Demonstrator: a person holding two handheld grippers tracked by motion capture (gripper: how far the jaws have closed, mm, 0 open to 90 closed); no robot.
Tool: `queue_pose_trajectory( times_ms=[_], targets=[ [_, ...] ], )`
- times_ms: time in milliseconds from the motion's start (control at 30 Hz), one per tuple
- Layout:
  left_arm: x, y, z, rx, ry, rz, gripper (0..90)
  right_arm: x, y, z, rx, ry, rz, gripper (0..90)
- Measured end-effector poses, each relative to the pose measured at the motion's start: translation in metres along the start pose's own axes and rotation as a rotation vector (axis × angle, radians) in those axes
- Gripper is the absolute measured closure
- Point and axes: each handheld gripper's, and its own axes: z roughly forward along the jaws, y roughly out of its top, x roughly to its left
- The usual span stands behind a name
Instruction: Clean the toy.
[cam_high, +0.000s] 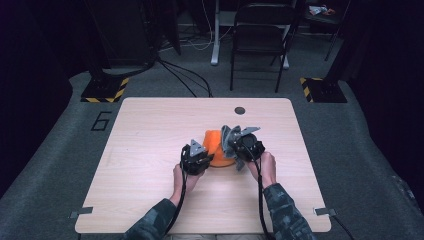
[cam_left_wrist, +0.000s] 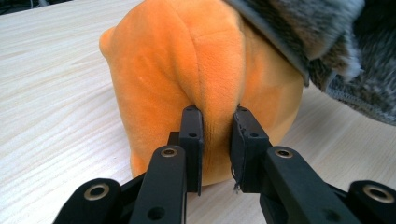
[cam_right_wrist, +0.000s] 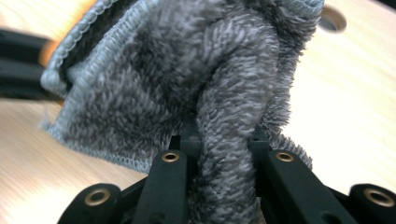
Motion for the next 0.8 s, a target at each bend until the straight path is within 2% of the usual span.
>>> queue_pose_trajectory(
  times_ms=[233,333,433,500,533,567,633,733,767,800],
  targets=[
    [0.002,-0.001,0.0,-0.003,-0.004,-0.004,75.7,-0.013,-0.018,0.02,0.074,-0.011,0.033,76.0],
    [0.003,-0.001,0.0,0.002,-0.009,-0.004,75.6,-0.017,-0.024,0.03,0.091,0.015,0.058,75.9],
    [0.005,-0.001,0.0,0.007,-0.015,-0.004,75.4,-0.019,-0.031,0.039,0.124,0.02,0.07,75.9],
    [0.007,-0.002,-0.001,0.013,-0.016,-0.004,75.3,-0.022,-0.033,0.041,0.128,0.032,0.073,75.9],
    [0.007,-0.002,-0.001,0.012,-0.017,-0.004,75.2,-0.022,-0.032,0.039,0.136,0.032,0.091,75.9],
    [0.008,-0.002,-0.001,0.013,-0.012,-0.002,75.1,-0.024,-0.031,0.037,0.134,0.032,0.078,76.0],
    [0.009,-0.002,-0.001,0.017,-0.017,-0.01,74.7,-0.028,-0.028,0.028,0.111,0.024,0.092,76.2],
    [0.009,-0.002,0.0,0.01,-0.011,-0.013,74.5,-0.032,-0.016,0.002,0.007,0.025,0.118,76.4],
    [0.01,-0.002,0.0,0.01,-0.01,-0.011,74.3,-0.031,-0.011,-0.006,-0.033,0.024,0.112,76.4],
    [0.01,-0.002,0.0,0.007,-0.008,-0.012,74.1,-0.029,-0.007,-0.012,-0.069,0.045,0.114,76.3]
  ],
)
